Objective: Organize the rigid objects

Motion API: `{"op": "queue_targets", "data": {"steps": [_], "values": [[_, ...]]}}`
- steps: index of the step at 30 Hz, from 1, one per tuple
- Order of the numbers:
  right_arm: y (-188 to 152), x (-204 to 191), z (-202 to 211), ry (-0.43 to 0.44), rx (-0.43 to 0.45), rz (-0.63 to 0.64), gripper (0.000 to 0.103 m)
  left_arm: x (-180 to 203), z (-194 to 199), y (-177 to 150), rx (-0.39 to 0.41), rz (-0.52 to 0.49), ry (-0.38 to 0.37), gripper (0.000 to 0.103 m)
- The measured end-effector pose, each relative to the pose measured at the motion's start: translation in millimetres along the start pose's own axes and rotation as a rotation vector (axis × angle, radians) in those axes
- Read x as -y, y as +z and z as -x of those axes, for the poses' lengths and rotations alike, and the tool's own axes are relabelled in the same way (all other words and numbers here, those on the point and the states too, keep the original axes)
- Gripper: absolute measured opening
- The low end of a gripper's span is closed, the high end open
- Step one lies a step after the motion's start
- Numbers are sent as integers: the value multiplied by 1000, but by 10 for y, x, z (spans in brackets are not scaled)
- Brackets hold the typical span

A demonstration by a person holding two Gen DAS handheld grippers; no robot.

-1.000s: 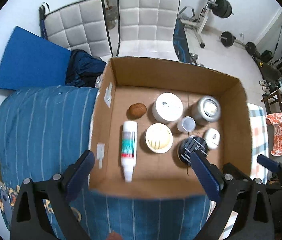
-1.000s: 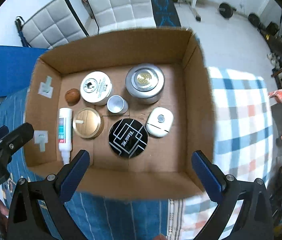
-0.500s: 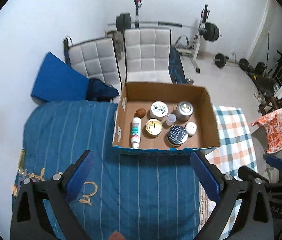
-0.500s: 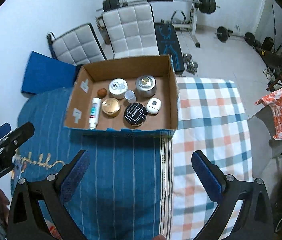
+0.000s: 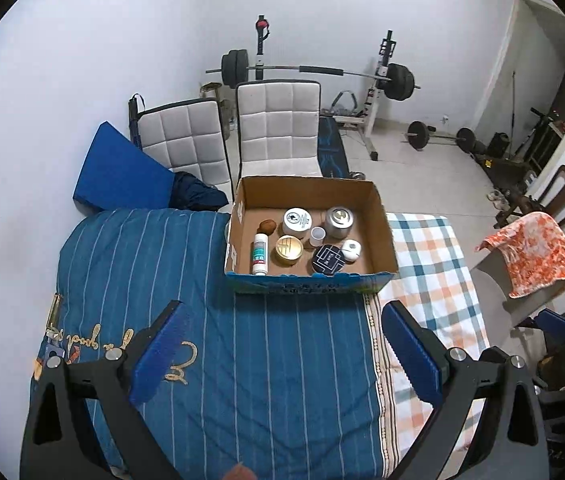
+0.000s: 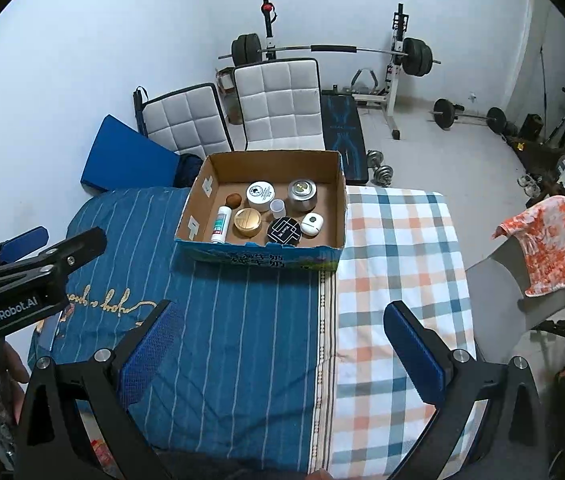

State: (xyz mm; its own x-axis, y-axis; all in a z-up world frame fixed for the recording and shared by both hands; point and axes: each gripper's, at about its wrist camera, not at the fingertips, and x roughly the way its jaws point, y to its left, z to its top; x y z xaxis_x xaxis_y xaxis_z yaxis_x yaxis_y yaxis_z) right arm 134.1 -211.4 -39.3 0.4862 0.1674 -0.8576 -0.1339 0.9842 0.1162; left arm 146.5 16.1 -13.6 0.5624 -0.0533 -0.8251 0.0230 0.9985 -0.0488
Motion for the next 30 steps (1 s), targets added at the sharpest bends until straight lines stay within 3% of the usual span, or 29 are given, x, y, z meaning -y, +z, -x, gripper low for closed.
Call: {"op": "queue_targets", "data": {"steps": [9, 20, 30], "values": [[-83, -115, 176, -52, 22, -47, 103, -17, 147, -82, 17, -55, -14, 98], [356, -23, 51, -81, 82, -25, 103, -44, 98, 269, 127, 11, 40, 98], [595, 73, -176, -76, 95, -31, 103, 34, -62, 367, 110, -1, 61, 99]]}}
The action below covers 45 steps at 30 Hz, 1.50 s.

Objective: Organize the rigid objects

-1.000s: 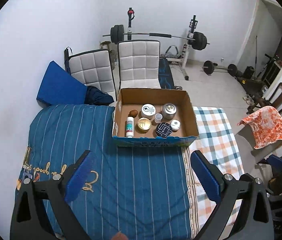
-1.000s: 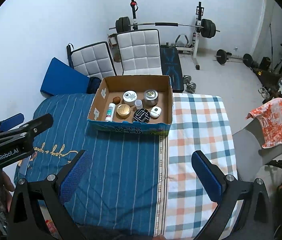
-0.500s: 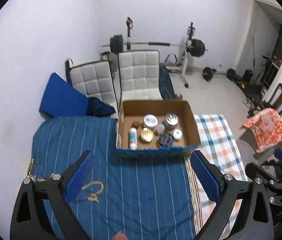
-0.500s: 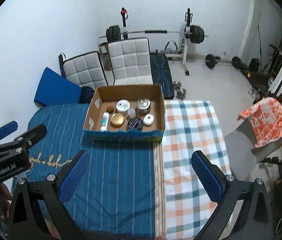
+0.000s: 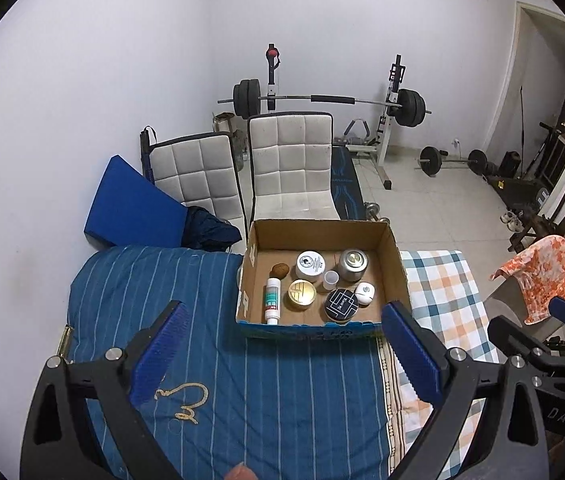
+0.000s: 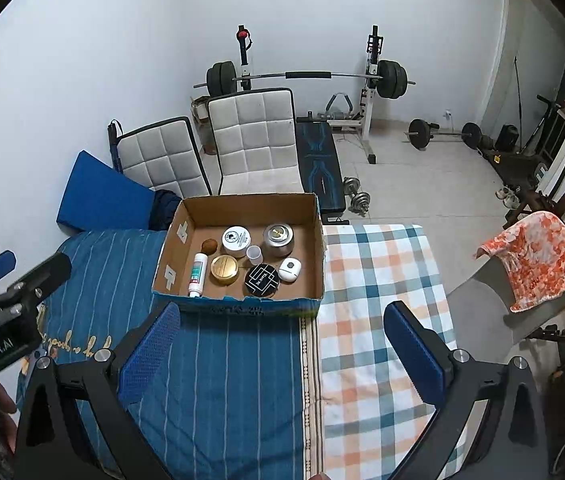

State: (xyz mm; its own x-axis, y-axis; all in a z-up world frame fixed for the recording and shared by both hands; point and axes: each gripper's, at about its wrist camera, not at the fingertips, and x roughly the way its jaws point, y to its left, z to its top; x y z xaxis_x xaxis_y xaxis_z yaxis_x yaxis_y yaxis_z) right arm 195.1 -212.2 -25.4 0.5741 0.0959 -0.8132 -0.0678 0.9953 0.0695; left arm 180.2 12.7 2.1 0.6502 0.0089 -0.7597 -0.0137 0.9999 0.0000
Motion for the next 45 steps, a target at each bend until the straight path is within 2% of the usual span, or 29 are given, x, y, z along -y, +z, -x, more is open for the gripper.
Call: {"op": "queue_targets", "data": {"steps": [15, 45], "values": [[-80, 77, -11, -10, 4, -16, 103, 37, -9, -118, -25, 1, 4, 99], [-197, 111, 209, -71, 40, -37, 103, 68, 165, -193, -14, 6, 21, 99]]}}
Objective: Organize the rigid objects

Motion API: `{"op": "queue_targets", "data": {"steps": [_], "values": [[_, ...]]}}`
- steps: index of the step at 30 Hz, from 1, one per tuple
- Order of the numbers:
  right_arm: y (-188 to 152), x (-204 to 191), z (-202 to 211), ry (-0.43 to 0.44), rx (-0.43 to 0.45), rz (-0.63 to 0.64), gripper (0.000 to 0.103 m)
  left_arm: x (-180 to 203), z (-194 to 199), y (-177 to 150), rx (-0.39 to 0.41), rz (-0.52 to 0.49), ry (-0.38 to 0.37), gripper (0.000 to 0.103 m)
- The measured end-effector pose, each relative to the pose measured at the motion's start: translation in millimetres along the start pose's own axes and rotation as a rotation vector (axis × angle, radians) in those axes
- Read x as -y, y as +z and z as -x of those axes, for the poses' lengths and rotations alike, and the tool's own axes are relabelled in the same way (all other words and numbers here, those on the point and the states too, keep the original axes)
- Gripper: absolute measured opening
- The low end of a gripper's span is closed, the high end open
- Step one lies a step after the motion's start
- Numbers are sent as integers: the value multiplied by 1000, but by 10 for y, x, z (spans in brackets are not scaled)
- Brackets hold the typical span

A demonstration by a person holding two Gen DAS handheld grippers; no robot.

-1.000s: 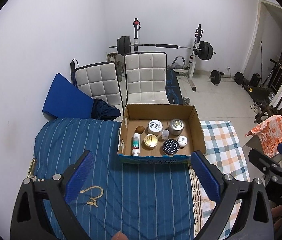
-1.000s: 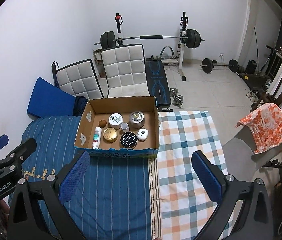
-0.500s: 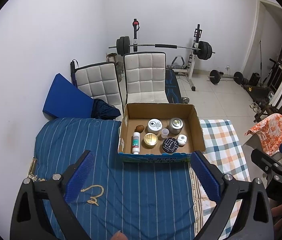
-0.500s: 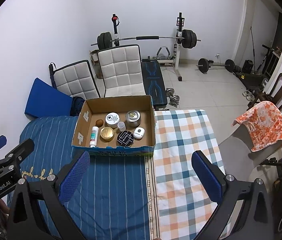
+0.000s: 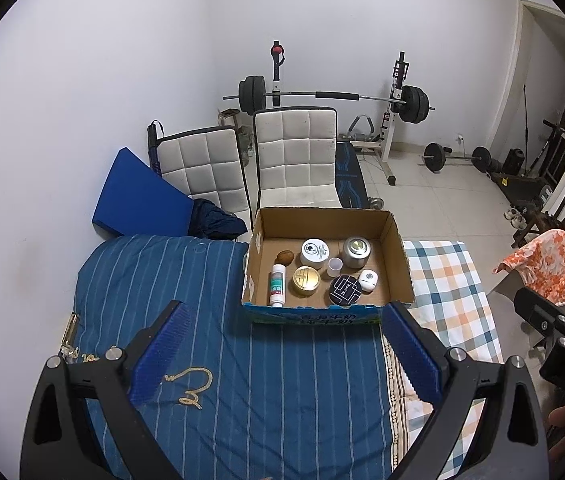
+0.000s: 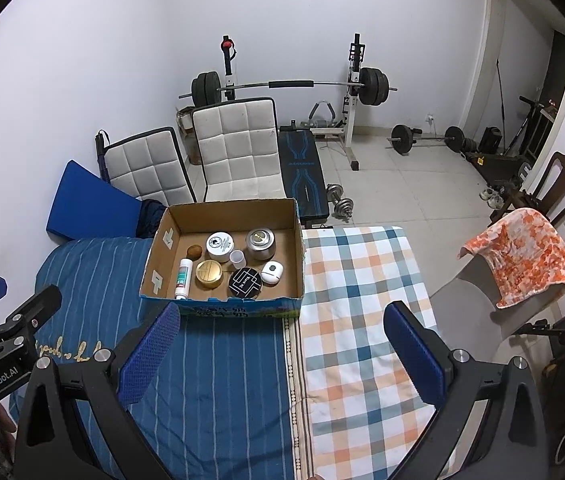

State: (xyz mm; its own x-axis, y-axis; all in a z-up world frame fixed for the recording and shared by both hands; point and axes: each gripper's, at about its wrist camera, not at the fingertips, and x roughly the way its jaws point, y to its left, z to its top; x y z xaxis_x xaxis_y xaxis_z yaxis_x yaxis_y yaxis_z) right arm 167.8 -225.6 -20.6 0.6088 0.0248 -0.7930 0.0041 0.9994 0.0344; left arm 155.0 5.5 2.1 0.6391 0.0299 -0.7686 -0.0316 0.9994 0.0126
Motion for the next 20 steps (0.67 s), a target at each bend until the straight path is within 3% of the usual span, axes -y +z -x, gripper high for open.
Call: {"op": "queue_targets", "data": {"steps": [20], "values": [[29, 26, 75, -5, 9, -6, 103, -15, 61, 22, 21, 14, -4, 99]]}}
